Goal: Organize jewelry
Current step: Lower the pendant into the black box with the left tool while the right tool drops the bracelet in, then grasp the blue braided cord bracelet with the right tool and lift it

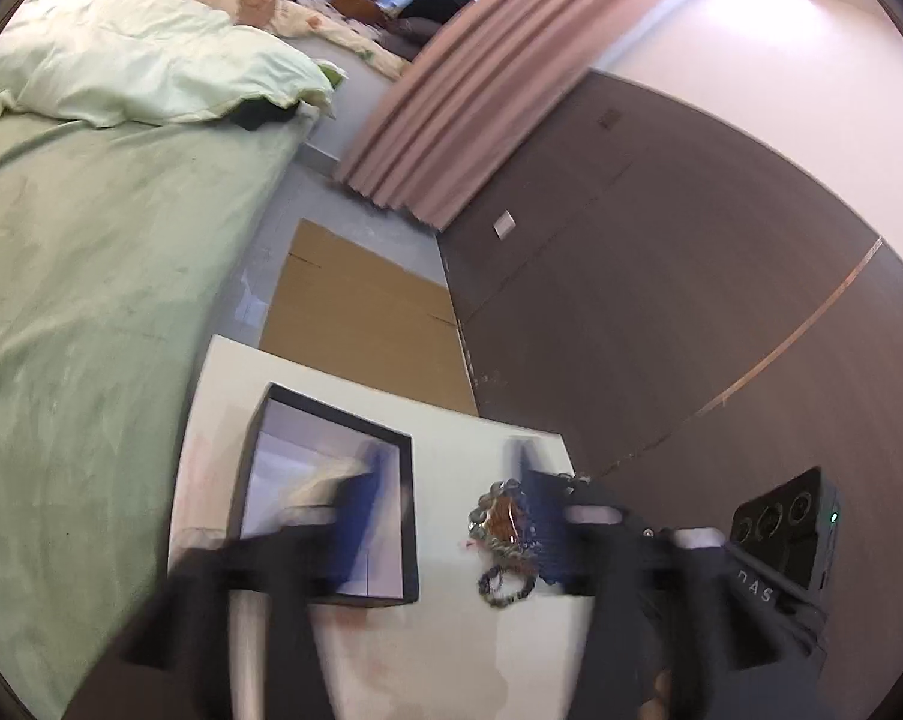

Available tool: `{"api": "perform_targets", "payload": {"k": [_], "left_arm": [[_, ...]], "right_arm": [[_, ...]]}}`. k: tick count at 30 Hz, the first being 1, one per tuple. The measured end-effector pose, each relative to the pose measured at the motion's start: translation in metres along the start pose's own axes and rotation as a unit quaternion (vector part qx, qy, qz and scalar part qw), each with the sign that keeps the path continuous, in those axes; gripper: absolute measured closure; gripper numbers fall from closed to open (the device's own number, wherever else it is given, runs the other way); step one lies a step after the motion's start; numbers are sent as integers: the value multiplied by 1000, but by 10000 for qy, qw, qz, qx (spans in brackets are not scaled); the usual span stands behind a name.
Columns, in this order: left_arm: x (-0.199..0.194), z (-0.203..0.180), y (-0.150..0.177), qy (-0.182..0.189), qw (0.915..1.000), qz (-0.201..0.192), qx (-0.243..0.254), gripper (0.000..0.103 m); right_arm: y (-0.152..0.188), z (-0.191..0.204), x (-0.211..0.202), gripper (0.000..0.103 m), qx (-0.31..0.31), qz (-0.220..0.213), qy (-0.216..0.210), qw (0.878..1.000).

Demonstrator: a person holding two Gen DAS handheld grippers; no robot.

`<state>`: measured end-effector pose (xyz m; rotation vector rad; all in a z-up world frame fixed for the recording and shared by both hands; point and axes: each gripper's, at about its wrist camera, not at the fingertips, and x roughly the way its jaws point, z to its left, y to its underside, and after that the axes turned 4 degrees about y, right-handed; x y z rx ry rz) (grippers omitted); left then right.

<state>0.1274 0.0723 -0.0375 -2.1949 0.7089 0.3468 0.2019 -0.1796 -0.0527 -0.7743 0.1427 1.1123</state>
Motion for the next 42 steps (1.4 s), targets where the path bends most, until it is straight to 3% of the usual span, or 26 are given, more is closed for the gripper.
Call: {"api": "perform_targets", "payload": {"k": [7,14,16,19,28,42], "left_arm": [[-15,9,-12,-253,9993,-240,-106,44],[-18,25,-18,-516,9980,-239,-292,44],[-20,28,-19,-526,9977,-255,-354,41],[-24,32,-20,-491,9975,-271,-429,39],[-23,27,-13,-592,9976,-160,-316,35],[3,-14,20,-524,9984,165,163,35]], "right_arm": [[6,7,29,94,-31,241,3,9997],[15,14,61,92,-186,552,180,9981],[16,15,71,65,-183,770,226,9966],[18,14,69,51,-170,680,245,9972],[8,-4,38,51,17,422,522,9977],[-8,-45,-32,51,179,32,1118,9936]]}}
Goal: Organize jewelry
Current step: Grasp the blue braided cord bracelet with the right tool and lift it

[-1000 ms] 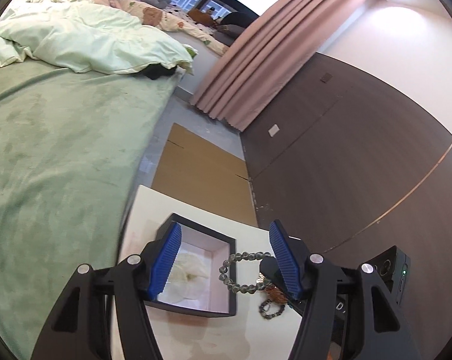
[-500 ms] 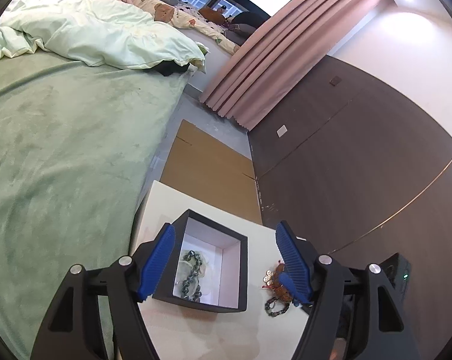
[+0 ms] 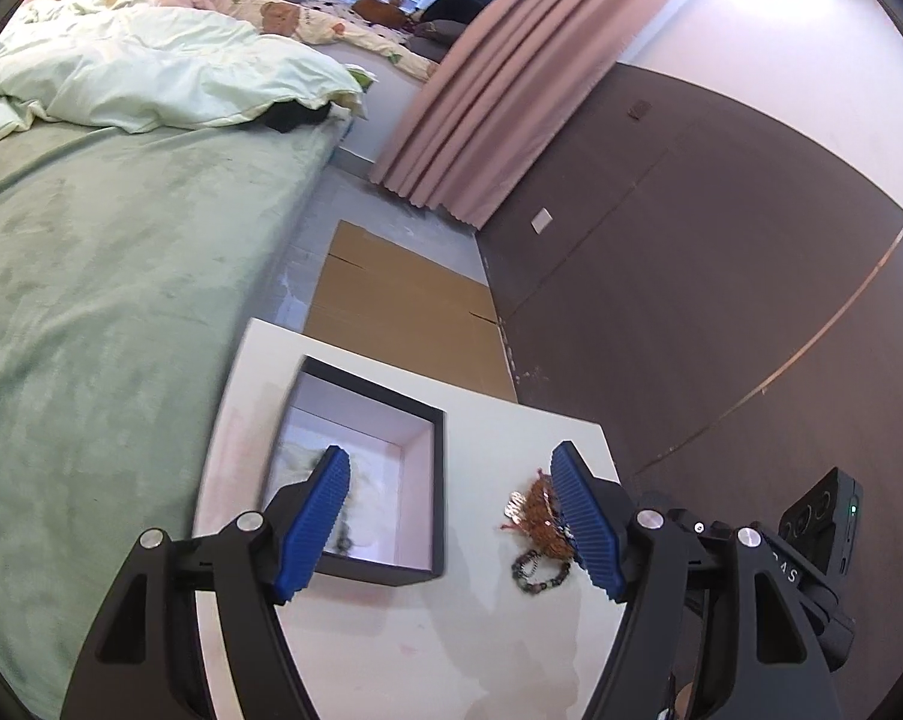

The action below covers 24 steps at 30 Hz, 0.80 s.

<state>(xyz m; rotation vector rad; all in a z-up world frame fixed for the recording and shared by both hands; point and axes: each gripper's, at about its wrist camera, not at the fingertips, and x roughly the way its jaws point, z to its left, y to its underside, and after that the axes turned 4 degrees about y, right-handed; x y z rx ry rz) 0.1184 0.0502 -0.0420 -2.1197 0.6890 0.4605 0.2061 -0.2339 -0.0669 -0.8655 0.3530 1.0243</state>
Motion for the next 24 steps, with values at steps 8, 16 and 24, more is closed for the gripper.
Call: {"api": "perform_targets", "payload": {"k": [8,16,24], "left_arm": [[26,-23,15,106,9993,273,219,35],[56,-41,28,223,9973,596,359,37],[89,-51,39,319,9945,891,447,51]], "right_arm": [[-7,-35,-9,51,263,50,381,9989],[-13,-66,-7,51,655,252,579,9959],[-20,-87,5,56,928,377,969,9902]]}}
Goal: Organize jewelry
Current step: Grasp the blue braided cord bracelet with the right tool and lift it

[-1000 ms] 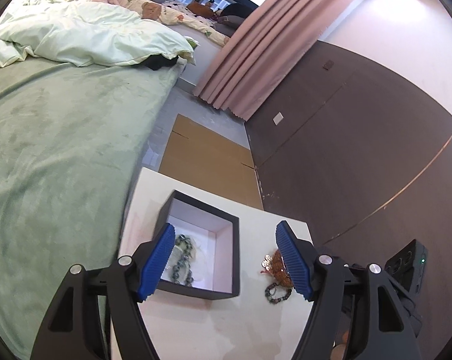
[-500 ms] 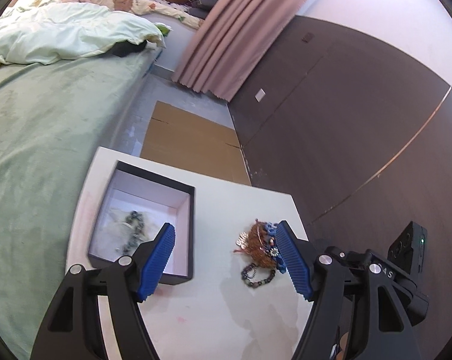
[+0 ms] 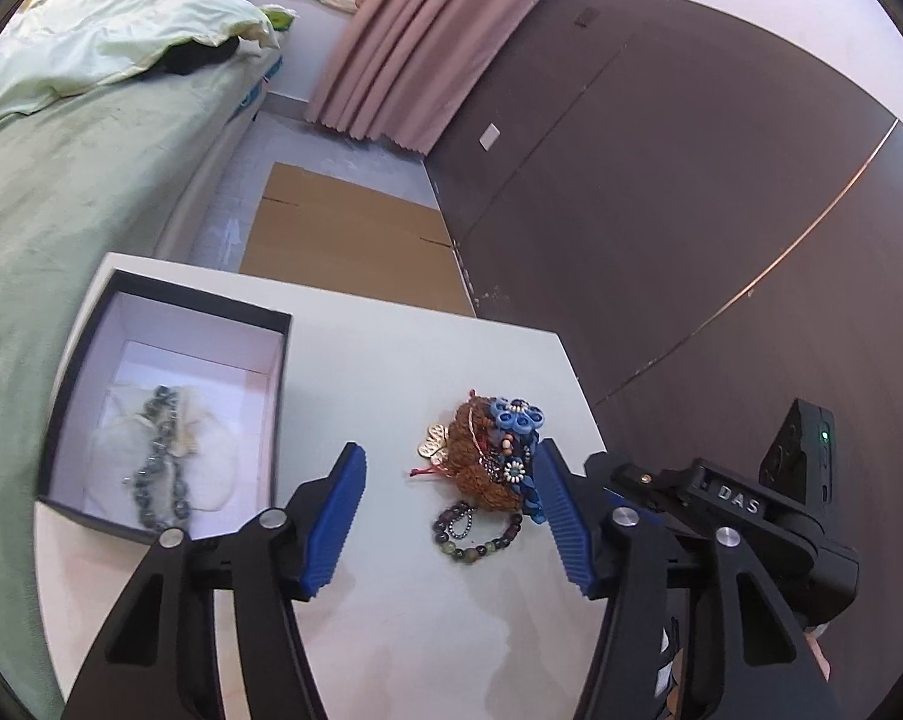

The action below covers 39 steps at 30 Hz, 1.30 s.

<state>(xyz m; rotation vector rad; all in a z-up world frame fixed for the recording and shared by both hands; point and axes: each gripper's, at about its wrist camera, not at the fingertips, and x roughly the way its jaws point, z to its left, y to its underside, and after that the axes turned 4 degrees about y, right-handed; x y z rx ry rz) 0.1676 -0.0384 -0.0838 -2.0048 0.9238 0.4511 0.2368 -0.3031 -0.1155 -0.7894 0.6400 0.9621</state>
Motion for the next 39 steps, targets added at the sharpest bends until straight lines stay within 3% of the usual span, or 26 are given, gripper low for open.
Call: {"api": "perform_targets", "payload": {"k": [8,12,16,24,32,35,39], "left_arm": [[31,1,1,66,9995,306,21,60],[43,2,-2,55,9991,410,6,61],[56,5,-5,2,9988,487,-10,61],[82,4,-11,-90,9981,609,86,66],[103,-13,-7,-382,9955,676,548,69],[110,-23,-2,-732,9909,645,926,79],[119,-31,4,-917,9856,690,1240,87]], "right_arm": [[-8,-3,34,70,150,400,295,9987],[-10,-6,48,88,284,595,444,9968],[-10,-13,36,96,508,426,431,9969],[-22,4,2,96,392,-99,-222,9989],[-31,11,-17,96,313,-506,-340,9976],[-34,4,-19,96,358,-497,-297,9977],[-36,-6,-14,96,527,-326,-356,9974]]}}
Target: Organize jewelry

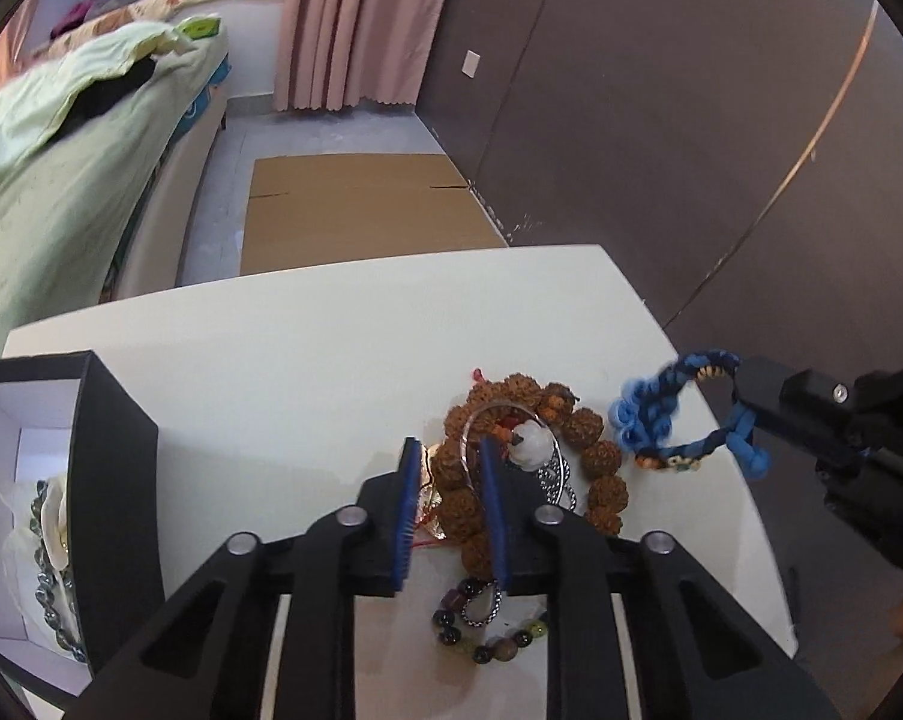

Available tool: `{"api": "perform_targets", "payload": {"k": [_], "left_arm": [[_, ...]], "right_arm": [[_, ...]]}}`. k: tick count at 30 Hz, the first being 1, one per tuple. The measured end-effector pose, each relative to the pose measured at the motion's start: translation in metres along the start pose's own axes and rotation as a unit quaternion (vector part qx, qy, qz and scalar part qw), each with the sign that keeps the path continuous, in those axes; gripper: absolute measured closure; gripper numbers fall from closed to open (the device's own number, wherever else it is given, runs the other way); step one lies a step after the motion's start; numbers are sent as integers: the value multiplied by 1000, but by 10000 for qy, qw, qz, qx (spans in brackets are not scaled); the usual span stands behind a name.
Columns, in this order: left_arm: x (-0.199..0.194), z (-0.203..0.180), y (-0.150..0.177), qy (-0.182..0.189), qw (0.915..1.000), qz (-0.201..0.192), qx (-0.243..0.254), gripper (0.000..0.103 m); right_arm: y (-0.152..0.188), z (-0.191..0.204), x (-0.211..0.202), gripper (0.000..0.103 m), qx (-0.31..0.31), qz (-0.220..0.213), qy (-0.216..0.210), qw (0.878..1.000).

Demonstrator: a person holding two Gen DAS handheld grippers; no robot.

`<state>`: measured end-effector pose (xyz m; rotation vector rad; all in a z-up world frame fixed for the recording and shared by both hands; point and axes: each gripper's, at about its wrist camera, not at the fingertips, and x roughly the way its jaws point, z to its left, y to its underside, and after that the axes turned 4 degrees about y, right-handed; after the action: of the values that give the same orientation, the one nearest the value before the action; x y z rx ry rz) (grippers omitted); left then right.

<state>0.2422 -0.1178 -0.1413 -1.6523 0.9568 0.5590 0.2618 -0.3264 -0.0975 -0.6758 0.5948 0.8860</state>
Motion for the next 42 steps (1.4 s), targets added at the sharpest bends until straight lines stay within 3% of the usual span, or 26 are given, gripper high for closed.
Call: {"api": "perform_targets", "payload": {"k": [4,17,24,29,32,34,35,38,39,42], "left_arm": [[-1,-5,3,-84,9998,-56,147,89],[-13,18,1,229,9992,48,-313,89],[-32,37,0,771,9943,269,-689,89],[-39,44,3,497,9961,404,-612,91],[-37,35,9,1,9978,625,-243,88],[-36,30,14,-126,9979,620,-159,87],[-36,29,14,-50,9981,593,-171,79],[-43,21,13,181,9991,328,-174,40],[-47,15,11,96,9998,176,-74,26],[-49,1,9,-101,9996,-68,259,22]], "right_arm": [[1,0,1,96,8,72,-19,10000],[5,6,5,96,-120,169,-39,9998],[9,9,8,96,-179,263,-55,9995],[13,10,7,96,-235,284,-25,9993],[14,9,7,96,-244,302,-18,9992],[15,10,7,96,-253,317,-9,9992],[16,10,7,96,-254,330,-13,9991],[17,9,7,96,-263,345,-22,9991],[17,9,6,96,-266,348,-24,9990],[16,8,6,96,-258,330,-9,9991]]}}
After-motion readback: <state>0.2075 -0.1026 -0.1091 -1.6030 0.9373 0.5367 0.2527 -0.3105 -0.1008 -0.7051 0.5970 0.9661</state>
